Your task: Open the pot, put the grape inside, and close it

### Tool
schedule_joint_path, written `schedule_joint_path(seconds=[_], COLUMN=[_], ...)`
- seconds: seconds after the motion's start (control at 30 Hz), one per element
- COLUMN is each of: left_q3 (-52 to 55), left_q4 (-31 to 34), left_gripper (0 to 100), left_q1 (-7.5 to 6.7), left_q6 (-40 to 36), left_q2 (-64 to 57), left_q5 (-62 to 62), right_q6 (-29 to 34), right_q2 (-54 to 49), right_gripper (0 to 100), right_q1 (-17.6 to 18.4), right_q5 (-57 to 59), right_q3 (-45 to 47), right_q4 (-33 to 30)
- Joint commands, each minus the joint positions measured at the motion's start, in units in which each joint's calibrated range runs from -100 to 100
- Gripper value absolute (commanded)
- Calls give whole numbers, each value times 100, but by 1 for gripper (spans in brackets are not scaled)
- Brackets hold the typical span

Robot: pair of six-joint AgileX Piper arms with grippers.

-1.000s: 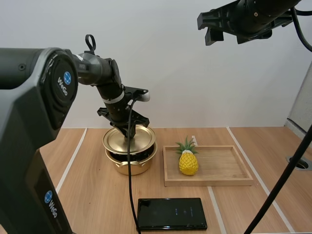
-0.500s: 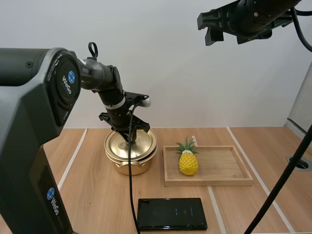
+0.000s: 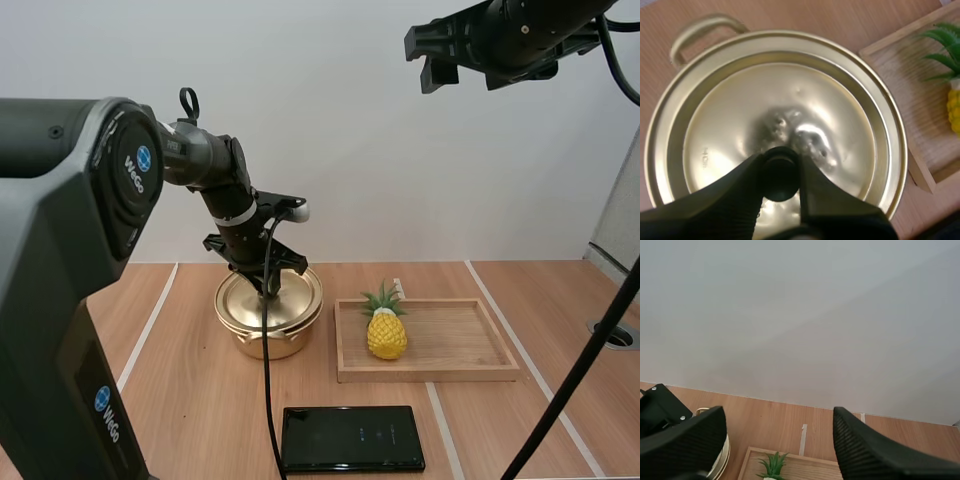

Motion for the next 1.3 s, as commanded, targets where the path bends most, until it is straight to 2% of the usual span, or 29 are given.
schedule_joint_path(seconds=[0.0,0.6,0.9,1.27], left_q3=[110,119,444,678], left_q4=[38,396,40,29], left_gripper=[0,0,0,0], left_q1=[-15,-15,-15,-15], left_q6=[11,-108,-2,56], left_q2=[-9,-263,-253,-253], left_q5=[714,334,-351,-1005], right_q6=[-7,-7,-7,-7], right_q2=[-82,-82,-82,-82], right_gripper=[100,100,100,100], right_q1=[-21,-21,-21,-21], right_q5=[32,28,28,28], right_q3=[-47,-47,-47,-47], right_q4=[-42,17,6,6])
